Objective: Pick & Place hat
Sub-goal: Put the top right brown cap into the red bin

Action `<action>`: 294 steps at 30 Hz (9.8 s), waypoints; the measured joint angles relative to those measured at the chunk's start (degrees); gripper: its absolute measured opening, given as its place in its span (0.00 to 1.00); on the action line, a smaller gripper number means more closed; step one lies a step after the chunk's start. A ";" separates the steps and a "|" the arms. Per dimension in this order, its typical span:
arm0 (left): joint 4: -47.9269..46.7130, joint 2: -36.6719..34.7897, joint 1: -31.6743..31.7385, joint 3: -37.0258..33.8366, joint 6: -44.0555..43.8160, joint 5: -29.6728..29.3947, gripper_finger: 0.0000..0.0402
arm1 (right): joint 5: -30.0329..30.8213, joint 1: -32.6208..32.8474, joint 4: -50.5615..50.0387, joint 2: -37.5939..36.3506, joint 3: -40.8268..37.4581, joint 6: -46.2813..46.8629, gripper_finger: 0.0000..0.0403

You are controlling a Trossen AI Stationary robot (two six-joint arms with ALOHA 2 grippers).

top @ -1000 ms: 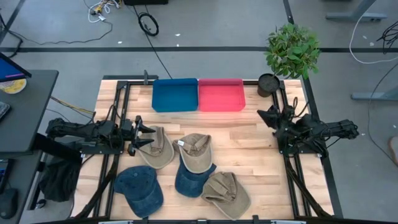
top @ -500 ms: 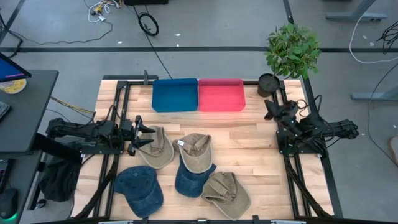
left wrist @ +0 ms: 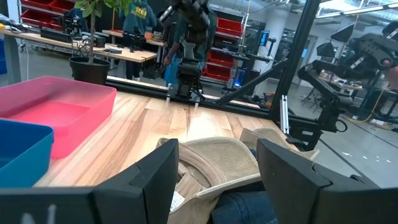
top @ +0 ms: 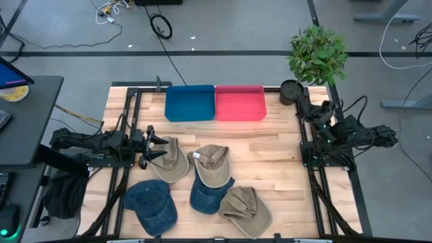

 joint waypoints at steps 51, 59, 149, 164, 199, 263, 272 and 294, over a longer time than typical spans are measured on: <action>0.01 -0.01 0.00 0.00 0.03 0.01 0.55 | -24.36 1.97 -40.69 45.08 75.31 -41.92 0.03; 0.00 -0.01 0.00 0.00 0.04 0.01 0.55 | -20.91 2.01 -68.34 51.43 88.30 -39.05 0.03; -0.02 -0.01 0.00 0.01 0.02 0.01 0.55 | -22.86 13.09 -71.09 95.91 60.34 -86.00 0.48; -0.01 0.01 0.00 0.00 0.04 0.01 0.55 | -22.06 11.65 -73.10 91.75 60.41 -77.02 0.02; 0.00 0.01 0.00 0.01 0.04 0.01 0.55 | -15.83 -9.76 -6.12 60.06 26.68 2.88 0.01; 0.00 -0.01 0.00 0.01 0.04 0.01 0.55 | -34.63 -32.04 -11.19 73.79 23.16 -8.28 0.07; 0.00 -0.01 0.00 0.01 0.04 0.00 0.55 | -34.48 -32.87 -13.25 73.59 23.10 2.26 0.22; 0.00 -0.01 0.00 0.00 0.04 0.01 0.55 | -29.99 -35.19 -48.74 50.39 23.03 -6.81 0.70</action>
